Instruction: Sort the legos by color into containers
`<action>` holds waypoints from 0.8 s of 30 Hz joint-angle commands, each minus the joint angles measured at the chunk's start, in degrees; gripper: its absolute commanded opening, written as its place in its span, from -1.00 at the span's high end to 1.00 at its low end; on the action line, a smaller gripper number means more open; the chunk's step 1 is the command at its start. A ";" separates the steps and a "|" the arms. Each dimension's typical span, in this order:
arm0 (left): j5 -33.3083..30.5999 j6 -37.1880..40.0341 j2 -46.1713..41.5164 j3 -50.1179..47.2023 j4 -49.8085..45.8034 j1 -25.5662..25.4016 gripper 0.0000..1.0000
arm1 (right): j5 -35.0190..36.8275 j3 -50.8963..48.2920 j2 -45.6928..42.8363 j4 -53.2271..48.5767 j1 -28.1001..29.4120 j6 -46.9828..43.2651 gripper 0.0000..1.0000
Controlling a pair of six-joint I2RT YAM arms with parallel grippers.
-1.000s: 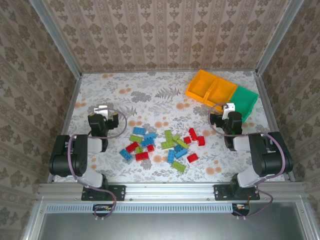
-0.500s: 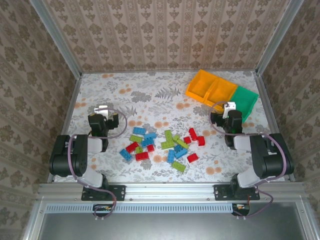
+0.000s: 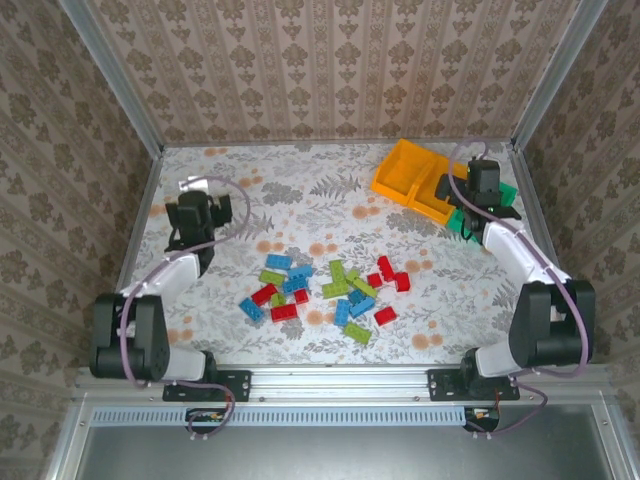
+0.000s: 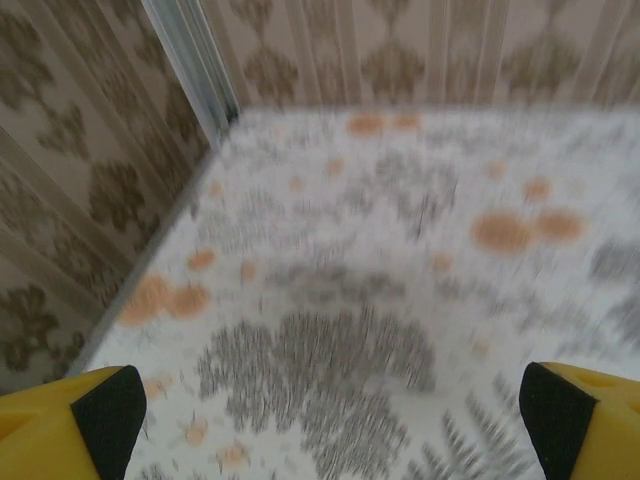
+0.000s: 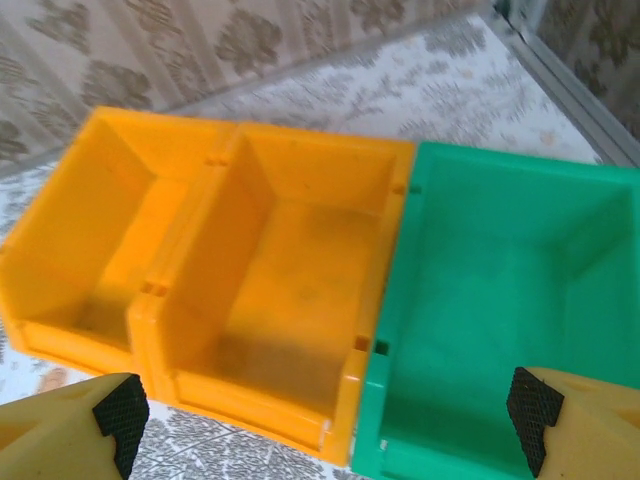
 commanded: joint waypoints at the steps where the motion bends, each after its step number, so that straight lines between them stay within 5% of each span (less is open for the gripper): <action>1: -1.35 -8.29 -6.73 1.89 -14.47 -4.04 -1.00 | 0.49 4.98 5.60 -12.50 -1.36 3.82 -0.90; 11: 0.71 -10.03 -21.93 -6.76 -20.52 -20.45 -1.00 | 1.39 13.65 16.91 -18.43 -2.06 3.78 -0.76; 17: 0.50 -14.22 -28.77 -11.81 -25.83 -21.84 -1.00 | 0.60 19.89 24.71 -20.58 -2.04 2.00 -0.58; 24: -1.21 -17.26 -30.06 -12.85 -32.35 -22.46 -1.00 | -0.69 23.10 28.74 -21.28 0.20 -0.01 0.09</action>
